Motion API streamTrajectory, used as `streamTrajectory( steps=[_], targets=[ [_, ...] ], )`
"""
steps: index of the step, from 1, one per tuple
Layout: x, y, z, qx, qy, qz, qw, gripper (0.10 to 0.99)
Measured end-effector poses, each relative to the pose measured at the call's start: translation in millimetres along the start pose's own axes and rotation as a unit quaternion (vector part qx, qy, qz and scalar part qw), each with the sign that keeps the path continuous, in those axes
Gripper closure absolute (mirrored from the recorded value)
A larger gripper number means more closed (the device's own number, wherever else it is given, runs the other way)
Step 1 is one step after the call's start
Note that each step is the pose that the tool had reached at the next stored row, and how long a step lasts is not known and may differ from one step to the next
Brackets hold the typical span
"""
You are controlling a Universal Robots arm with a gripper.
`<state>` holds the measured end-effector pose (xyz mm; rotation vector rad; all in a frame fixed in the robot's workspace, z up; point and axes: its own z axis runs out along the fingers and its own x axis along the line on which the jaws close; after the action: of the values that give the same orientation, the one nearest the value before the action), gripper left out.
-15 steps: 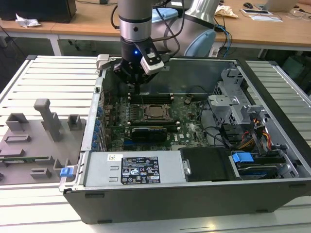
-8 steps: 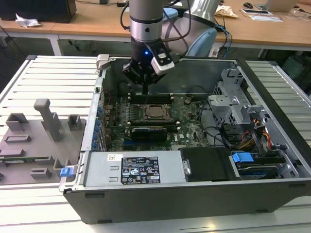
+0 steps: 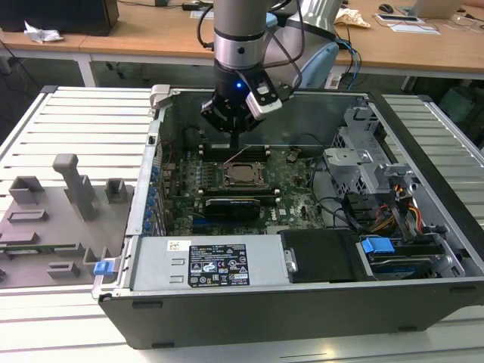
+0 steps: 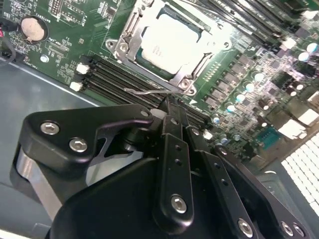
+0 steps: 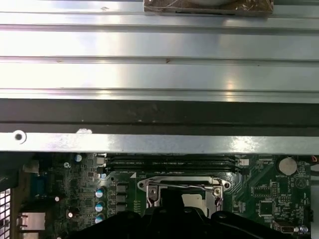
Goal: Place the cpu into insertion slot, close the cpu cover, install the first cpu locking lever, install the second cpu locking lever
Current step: 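Install the first cpu locking lever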
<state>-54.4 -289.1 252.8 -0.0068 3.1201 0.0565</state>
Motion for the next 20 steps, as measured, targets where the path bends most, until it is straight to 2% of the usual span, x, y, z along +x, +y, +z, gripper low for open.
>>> streamTrajectory(
  steps=[4,9,16,17,20],
  targets=[
    [-1.8,0.6,3.9,-0.0001,0.0006,-0.012,0.9999,0.980],
    [-5.6,5.1,7.9,0.0000,0.0006,-0.013,0.9999,0.980],
    [-9.3,6.7,13.2,-0.0001,0.0010,-0.022,0.9997,0.980],
    [-9.9,6.8,13.6,-0.0010,0.0010,-0.023,0.9997,0.980],
    [-10.6,6.8,14.7,-0.0117,0.0007,-0.023,0.9997,0.980]
  ],
)
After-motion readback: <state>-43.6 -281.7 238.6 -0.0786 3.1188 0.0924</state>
